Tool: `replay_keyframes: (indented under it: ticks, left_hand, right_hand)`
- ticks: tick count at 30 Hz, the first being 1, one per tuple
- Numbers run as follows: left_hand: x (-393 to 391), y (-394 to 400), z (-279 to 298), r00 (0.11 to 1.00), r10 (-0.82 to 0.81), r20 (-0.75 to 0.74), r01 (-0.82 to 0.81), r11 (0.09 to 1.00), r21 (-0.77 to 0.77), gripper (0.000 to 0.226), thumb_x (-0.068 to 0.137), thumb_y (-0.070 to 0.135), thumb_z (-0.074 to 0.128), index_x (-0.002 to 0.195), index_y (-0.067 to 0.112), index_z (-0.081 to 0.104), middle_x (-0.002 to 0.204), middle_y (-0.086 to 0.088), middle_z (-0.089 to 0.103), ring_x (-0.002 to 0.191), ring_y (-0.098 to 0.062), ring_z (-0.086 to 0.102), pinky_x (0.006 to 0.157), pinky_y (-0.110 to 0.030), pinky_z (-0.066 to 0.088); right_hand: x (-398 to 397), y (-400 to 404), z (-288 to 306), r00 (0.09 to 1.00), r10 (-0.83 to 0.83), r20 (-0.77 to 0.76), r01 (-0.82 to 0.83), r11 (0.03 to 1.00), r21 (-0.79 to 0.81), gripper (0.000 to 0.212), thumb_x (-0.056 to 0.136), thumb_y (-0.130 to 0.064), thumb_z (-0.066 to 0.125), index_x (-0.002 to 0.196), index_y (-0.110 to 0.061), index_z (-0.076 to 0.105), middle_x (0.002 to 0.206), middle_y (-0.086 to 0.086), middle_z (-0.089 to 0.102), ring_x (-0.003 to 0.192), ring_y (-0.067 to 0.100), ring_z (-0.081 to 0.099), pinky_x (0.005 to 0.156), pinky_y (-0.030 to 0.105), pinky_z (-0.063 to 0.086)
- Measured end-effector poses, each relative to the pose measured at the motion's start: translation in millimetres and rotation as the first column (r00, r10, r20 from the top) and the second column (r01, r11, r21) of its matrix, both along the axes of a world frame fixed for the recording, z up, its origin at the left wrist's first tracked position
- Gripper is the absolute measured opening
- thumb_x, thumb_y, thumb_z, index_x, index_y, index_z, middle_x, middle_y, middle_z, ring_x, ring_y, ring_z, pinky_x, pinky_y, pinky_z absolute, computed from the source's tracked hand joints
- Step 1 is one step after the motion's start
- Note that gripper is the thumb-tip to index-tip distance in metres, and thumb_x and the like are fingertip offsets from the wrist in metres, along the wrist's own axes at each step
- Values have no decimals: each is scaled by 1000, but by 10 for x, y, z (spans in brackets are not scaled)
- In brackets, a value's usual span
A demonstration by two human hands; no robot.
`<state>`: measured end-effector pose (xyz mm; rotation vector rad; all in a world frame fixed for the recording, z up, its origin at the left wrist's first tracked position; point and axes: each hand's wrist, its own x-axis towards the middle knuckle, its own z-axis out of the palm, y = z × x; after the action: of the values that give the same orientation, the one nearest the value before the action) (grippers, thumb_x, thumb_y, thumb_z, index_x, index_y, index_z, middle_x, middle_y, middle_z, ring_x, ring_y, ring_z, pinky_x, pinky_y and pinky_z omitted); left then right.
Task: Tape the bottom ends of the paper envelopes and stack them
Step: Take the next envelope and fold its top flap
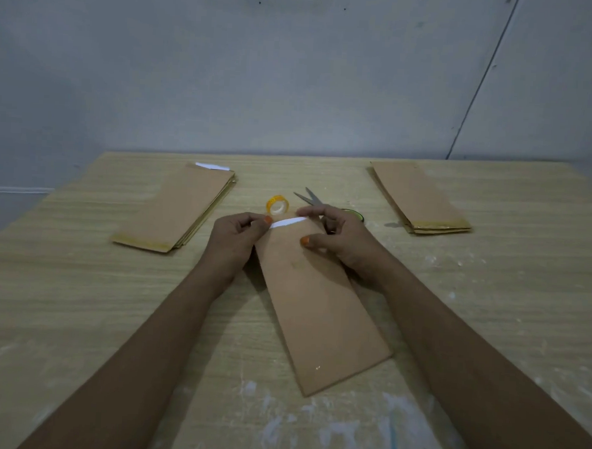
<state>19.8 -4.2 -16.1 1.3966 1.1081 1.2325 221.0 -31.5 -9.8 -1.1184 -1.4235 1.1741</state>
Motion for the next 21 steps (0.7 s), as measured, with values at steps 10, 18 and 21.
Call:
replay_keyframes:
  ticks: [10, 18, 21]
  left_hand:
    - [2, -2, -33, 995, -59, -76, 62, 997, 38, 18, 97, 14, 61, 90, 4, 75, 75, -2, 70, 70, -7, 60, 63, -23, 46]
    - [19, -16, -42, 994, -56, -99, 65, 994, 92, 22, 97, 14, 63, 88, -3, 73, 73, -5, 65, 66, -6, 53, 59, -20, 40]
    - [34, -33, -42, 995, -65, -81, 74, 990, 121, 21, 97, 13, 62, 90, -4, 73, 74, -6, 66, 67, -6, 54, 59, -18, 41]
  right_hand:
    - [-31, 6, -7, 993, -64, 97, 61, 997, 38, 26, 78, -2, 78, 95, -20, 72, 97, 0, 70, 83, 5, 65, 71, 21, 53]
    - [-26, 20, -10, 995, -68, 73, 69, 998, -9, 17, 78, -2, 79, 84, -15, 69, 78, 2, 68, 73, 14, 62, 66, 28, 52]
    - [-35, 5, 8, 993, -58, 98, 58, 998, 3, 17, 78, -7, 80, 83, -16, 67, 74, -1, 66, 68, 11, 60, 62, 25, 50]
